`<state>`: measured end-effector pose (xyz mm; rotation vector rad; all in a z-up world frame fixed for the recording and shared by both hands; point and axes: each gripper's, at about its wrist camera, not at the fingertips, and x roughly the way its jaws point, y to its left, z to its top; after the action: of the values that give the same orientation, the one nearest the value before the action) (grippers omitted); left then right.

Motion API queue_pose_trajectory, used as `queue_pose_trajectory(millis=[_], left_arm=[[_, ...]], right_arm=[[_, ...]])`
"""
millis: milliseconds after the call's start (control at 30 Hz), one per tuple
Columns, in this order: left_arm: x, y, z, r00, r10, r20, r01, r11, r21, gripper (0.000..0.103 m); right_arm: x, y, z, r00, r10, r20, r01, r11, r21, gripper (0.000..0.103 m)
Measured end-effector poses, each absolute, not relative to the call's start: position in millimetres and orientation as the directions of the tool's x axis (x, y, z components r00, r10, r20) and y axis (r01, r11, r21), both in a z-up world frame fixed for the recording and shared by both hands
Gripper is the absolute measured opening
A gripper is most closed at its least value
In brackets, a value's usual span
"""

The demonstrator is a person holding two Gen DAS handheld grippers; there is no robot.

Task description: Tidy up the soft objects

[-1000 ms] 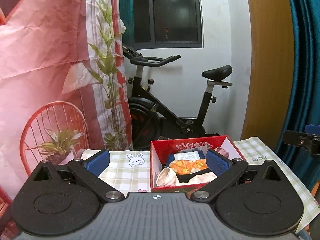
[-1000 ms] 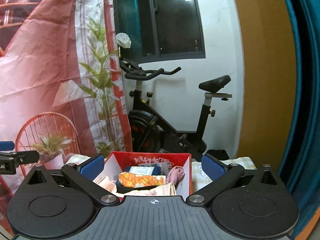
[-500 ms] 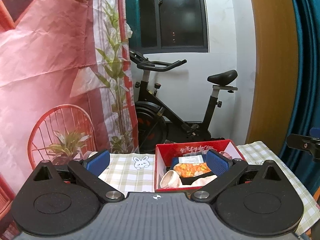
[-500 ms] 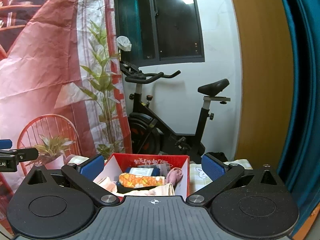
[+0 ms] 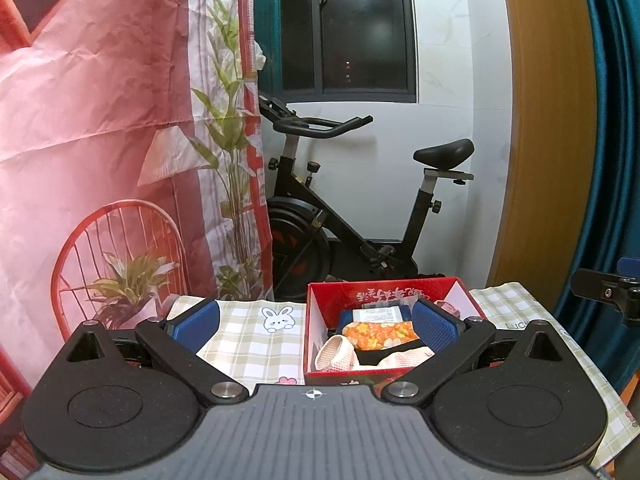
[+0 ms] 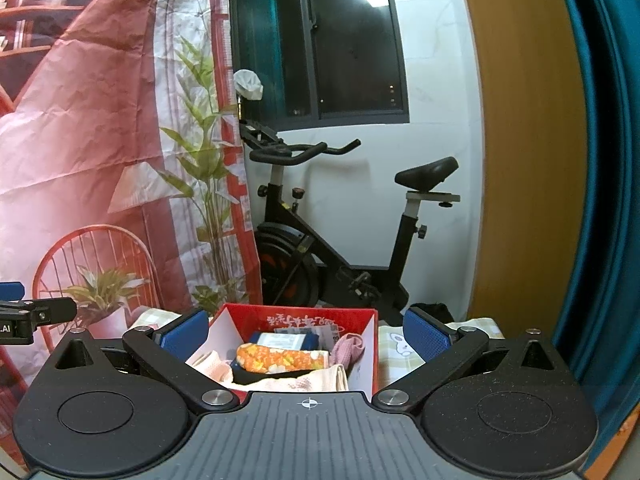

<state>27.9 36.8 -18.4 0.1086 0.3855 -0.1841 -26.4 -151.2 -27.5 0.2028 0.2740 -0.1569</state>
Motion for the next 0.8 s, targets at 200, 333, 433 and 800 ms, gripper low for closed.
queue_pose_trajectory(millis=[200,333,433,800], left_arm=[[29.0,38.5,-18.6,0.908,-0.16,-0.388,0.2,0.978,0.064,0.103],[27.4,38.6,-19.0,0.908,-0.159,-0.388,0.196,0.979,0.058,0.103],[26.8,38.6,-19.0,0.908,-0.158,-0.388,0.195,0.979,0.057,0.103],[26.6,38.9,-17.6,0.91,-0.159,-0.383,0.195,0.979,0.056,0.103]], right_arm=[[-26.4,-151.9,-27.8,0.95,-0.127,-0.284,0.183,0.967,0.178,0.103],[-26.4,-151.7,-27.8,0.95,-0.129,-0.284,0.184,0.967,0.177,0.103],[-26.2,-152.2,-28.0,0.95,-0.13,-0.283,0.186,0.966,0.178,0.103],[-26.5,-157.5,-29.3,0.947,-0.156,-0.281,0.209,0.963,0.171,0.103]])
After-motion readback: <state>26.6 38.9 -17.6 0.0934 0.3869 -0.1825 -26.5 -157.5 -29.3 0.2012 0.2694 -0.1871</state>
